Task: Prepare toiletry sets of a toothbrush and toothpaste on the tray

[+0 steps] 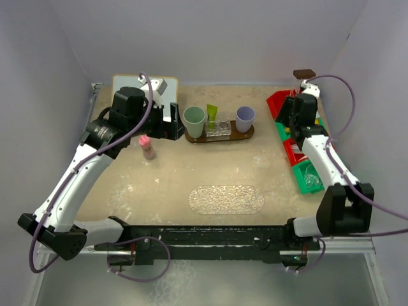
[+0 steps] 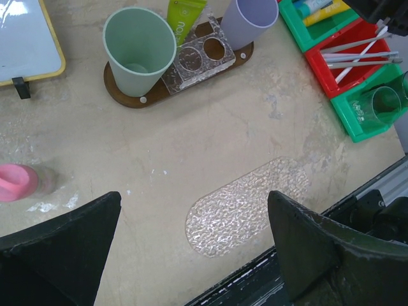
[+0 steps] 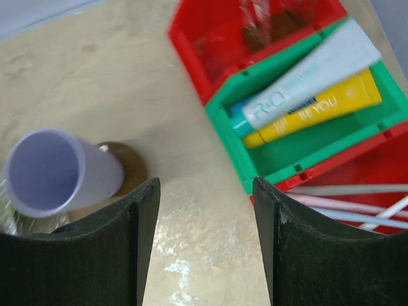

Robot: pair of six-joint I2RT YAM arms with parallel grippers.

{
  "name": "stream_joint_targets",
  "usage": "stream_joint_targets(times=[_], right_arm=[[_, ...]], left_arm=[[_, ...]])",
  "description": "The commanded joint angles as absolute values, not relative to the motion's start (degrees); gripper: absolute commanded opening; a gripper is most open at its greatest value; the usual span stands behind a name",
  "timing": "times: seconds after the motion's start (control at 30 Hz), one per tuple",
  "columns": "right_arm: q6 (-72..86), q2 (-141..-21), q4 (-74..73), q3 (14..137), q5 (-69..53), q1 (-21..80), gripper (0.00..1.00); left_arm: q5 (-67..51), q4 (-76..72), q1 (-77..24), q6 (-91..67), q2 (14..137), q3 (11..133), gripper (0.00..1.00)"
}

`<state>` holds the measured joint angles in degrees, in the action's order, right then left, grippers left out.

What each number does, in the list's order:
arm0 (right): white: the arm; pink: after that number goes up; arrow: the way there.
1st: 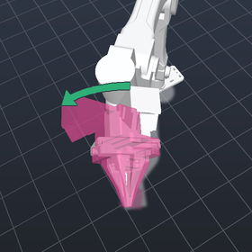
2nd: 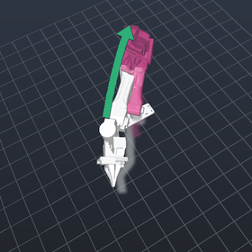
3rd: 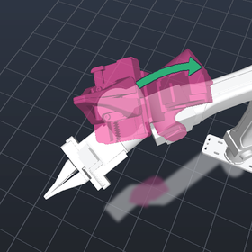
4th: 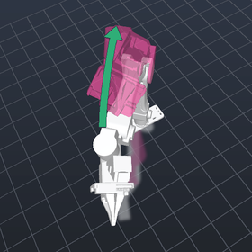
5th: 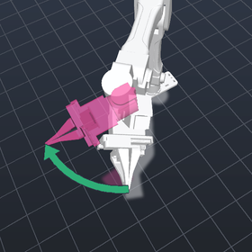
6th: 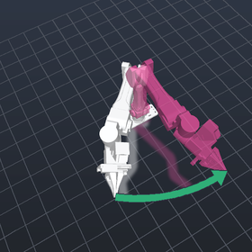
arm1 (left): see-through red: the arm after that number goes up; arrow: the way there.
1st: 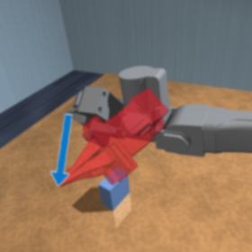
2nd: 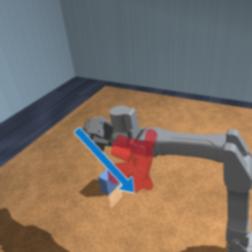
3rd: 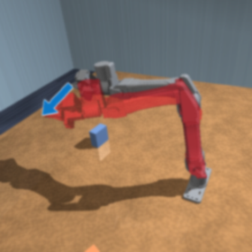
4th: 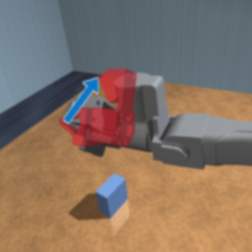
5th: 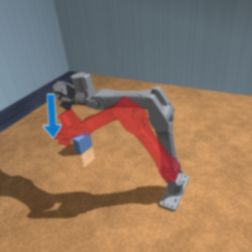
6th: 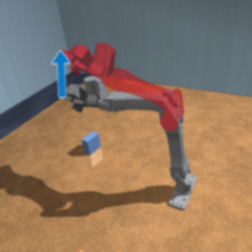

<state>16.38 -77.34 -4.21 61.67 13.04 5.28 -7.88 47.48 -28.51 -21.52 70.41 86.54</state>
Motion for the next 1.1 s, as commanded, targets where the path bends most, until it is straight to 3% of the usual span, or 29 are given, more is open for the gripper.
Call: stream_joint_targets(times=[0.0,0.13,0.33,0.53,1.07], right_arm=[[30.4,-83.2,-6.3,67.7,19.4,1.6,0.62],[36.2,-89.9,-2.7,70.7,21.2,-0.3,0.61],[41.1,-97.5,-9.2,78.0,23.4,-3.4,0.61],[44.5,-100.8,-11.2,78.4,19.9,-6.2,0.51],[46.1,-109.7,-7.7,80.7,15.8,-8.7,0.52]], left_arm=[[-7.9,45.1,-28.0,-19.9,71.9,87.7,0.93],[-7.4,45.9,-28.0,-18.7,73.3,88.5,0.93],[-6.7,46.7,-28.0,-18.1,74.5,89.1,0.94],[-6.3,47.2,-27.7,-17.6,75.2,89.5,0.93],[-6.4,48.3,-27.5,-17.7,76.1,91.1,0.93]])
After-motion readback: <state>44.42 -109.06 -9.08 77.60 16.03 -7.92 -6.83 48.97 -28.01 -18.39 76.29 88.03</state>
